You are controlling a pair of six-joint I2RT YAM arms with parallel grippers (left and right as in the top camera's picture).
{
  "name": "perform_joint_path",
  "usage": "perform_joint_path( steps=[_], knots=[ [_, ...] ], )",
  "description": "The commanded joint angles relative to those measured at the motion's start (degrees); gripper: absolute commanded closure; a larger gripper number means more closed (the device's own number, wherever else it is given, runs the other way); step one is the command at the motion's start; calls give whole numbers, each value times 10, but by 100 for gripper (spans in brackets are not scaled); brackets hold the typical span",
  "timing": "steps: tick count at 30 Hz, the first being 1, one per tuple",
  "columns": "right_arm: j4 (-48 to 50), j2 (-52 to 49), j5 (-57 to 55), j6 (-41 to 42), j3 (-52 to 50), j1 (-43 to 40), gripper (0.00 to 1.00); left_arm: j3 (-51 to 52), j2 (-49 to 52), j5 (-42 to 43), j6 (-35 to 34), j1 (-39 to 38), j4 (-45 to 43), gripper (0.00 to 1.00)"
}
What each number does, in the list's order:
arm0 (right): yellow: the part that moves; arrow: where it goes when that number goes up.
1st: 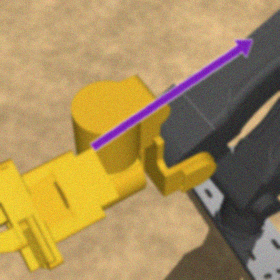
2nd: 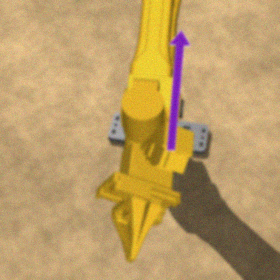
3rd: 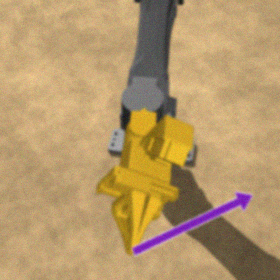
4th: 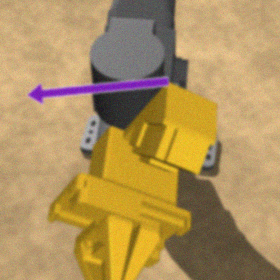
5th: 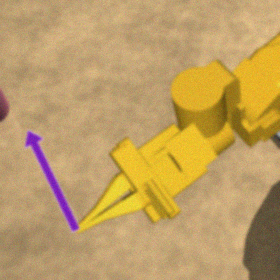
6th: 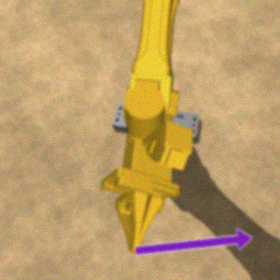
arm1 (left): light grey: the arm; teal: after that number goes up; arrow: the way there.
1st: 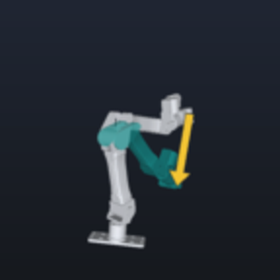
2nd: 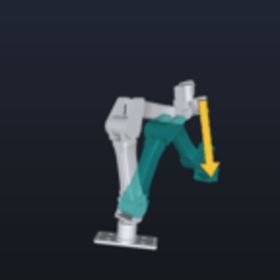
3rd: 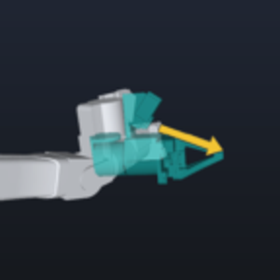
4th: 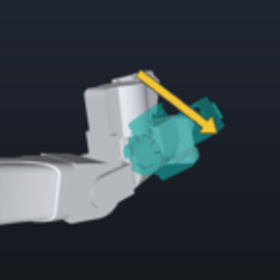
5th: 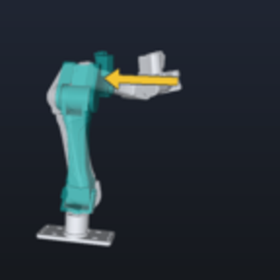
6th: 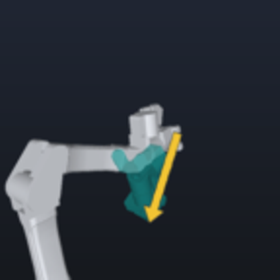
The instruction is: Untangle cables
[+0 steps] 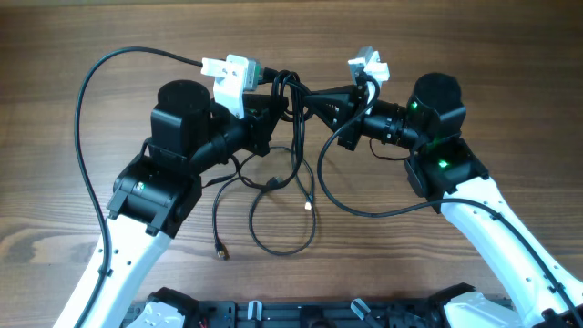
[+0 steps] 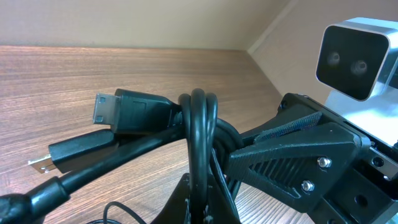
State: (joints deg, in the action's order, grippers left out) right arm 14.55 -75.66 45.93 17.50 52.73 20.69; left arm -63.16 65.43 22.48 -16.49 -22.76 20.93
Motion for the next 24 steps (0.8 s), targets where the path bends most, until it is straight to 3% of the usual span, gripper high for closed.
perform_joint_path(
  steps=[1, 4, 6, 7, 11, 18, 22, 24],
  knots=[
    [-1, 0, -12, 7, 0, 0, 96, -6, 0, 22, -7, 0, -10, 96],
    [0, 0, -12, 7, 0, 0, 94, -6, 1, 22, -7, 0, -10, 96],
    [1, 0, -12, 8, 0, 0, 79, -6, 1, 26, -7, 0, -10, 96],
    [2, 0, -12, 8, 0, 0, 79, -6, 1, 28, -7, 0, -10, 96],
    [4, 0, -12, 12, 0, 0, 95, -6, 1, 29, -10, 0, -10, 96],
    [7, 0, -14, 22, 0, 0, 95, -6, 3, 39, -10, 0, -10, 96],
    [9, 0, -13, 23, 0, 0, 73, -6, 4, 40, -9, 0, -10, 96],
    [11, 0, -13, 23, 0, 0, 68, -6, 4, 41, -9, 0, -10, 96]
  ],
)
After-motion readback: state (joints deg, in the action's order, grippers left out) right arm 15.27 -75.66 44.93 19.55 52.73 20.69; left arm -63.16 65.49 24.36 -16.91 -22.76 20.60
